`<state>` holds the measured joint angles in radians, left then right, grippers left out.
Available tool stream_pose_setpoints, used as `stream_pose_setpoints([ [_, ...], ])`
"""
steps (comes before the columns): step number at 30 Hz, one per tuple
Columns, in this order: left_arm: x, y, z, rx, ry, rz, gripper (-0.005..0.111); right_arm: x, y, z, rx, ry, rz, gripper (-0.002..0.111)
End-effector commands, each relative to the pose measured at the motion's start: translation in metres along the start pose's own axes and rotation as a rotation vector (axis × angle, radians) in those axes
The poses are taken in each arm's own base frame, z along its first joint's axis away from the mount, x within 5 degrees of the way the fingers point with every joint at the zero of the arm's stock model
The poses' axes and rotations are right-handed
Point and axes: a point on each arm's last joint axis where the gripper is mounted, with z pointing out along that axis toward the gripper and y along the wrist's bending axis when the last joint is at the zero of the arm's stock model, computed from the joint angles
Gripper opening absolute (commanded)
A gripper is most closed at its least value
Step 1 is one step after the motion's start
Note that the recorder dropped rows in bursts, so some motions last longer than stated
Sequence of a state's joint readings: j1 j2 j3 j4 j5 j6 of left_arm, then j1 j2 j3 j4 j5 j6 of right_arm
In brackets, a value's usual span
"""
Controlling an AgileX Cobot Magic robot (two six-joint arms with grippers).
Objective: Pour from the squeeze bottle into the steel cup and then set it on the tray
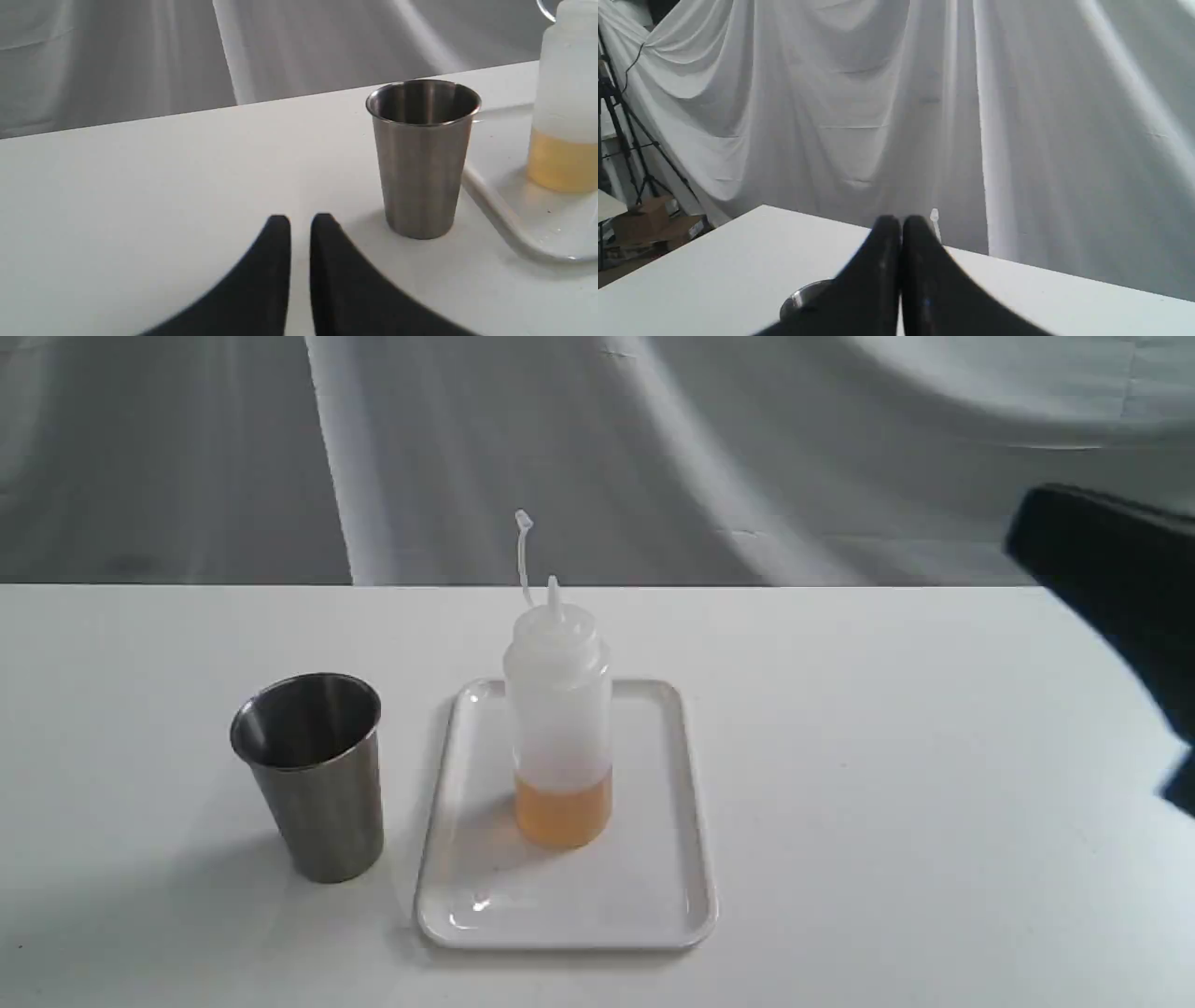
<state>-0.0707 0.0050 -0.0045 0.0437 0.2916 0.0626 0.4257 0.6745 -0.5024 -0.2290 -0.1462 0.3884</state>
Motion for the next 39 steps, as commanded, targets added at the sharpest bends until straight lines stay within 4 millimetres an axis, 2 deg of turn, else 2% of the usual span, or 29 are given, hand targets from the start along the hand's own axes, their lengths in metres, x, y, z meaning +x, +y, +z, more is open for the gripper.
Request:
stream_pose_setpoints([
  [1, 0.001, 0.0, 0.0, 0.002, -0.007, -0.001, 0.008, -0.005, -0.002, -0.026, 0.04, 0.0, 0.007, 0.0],
  [4, 0.001, 0.0, 0.0, 0.002, -0.007, -0.001, 0.008, -0.006, -0.005, -0.046, 0.082, 0.011, 0.004, 0.0],
  [7, 0.001, 0.0, 0.0, 0.002, -0.007, -0.001, 0.008, 0.005, -0.011, -0.06, 0.137, -0.021, 0.0, 0.0],
  [15, 0.001, 0.0, 0.0, 0.002, -0.007, -0.001, 0.008, 0.071, -0.032, -0.081, 0.311, 0.027, 0.039, 0.0],
  [22, 0.001, 0.0, 0.0, 0.002, -0.007, -0.001, 0.008, 0.113, -0.035, -0.088, 0.278, -0.046, 0.043, 0.0],
  [24, 0.001, 0.0, 0.0, 0.002, -0.007, -0.001, 0.008, 0.111, -0.034, -0.089, 0.272, -0.065, 0.04, 0.0],
  [32, 0.001, 0.0, 0.0, 0.002, -0.007, -0.001, 0.008, 0.122, -0.038, -0.09, 0.319, 0.058, 0.063, 0.0],
  [39, 0.001, 0.0, 0.0, 0.002, -0.007, -0.001, 0.008, 0.118, -0.035, -0.095, 0.304, -0.016, 0.046, 0.0],
])
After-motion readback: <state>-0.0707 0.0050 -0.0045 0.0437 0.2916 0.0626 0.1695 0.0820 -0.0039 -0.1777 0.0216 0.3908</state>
